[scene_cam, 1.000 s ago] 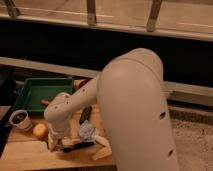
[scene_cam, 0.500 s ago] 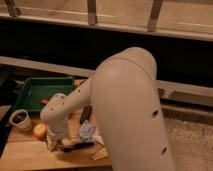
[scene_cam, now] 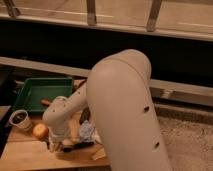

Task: Place brush in purple bowl

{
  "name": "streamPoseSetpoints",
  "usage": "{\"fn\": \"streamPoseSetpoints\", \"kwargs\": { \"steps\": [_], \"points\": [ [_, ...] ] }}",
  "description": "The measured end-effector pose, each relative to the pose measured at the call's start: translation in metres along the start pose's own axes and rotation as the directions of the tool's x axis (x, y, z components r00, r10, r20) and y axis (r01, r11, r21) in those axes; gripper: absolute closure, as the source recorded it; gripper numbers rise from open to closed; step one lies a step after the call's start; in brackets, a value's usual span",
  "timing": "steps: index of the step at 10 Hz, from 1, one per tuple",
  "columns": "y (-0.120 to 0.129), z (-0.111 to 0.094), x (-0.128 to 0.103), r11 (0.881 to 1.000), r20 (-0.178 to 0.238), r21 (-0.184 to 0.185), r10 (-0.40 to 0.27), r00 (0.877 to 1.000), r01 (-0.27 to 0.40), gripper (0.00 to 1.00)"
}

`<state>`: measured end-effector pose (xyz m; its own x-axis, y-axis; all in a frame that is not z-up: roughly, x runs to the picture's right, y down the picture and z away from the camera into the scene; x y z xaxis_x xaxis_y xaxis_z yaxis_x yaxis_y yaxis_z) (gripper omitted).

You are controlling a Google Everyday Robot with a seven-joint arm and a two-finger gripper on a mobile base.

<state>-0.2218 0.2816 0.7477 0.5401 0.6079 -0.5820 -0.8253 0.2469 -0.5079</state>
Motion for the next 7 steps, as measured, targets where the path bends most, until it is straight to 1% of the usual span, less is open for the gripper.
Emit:
{"fn": "streamPoseSetpoints", "kwargs": {
  "steps": [1,2,4,5,6,7],
  "points": [
    [-0.0008,0.0041,-0.0004,1.0,-0.002,-0.003,0.002,1.0,-0.002,0.36],
    [0.0005,0.0063,-0.0015,1.0,0.003,-0.003,0.003,1.0,-0.003,0.42],
    [0.005,0.0087,-0.0034,1.0,0.015,0.001,-0.003,1.0,0.003,0.59],
    [0.0061,0.0099,-0.0049,1.0,0.021,0.004,-0.006,1.0,0.006,0.71],
    [0.0067,0.0114,-0.0056,1.0,0.021,0.006,-0.008,1.0,0.008,0.81],
    [0.0079,0.0124,-0.0062,1.0,0.021,0.007,-0.011,1.0,0.011,0.88]
  ]
}}
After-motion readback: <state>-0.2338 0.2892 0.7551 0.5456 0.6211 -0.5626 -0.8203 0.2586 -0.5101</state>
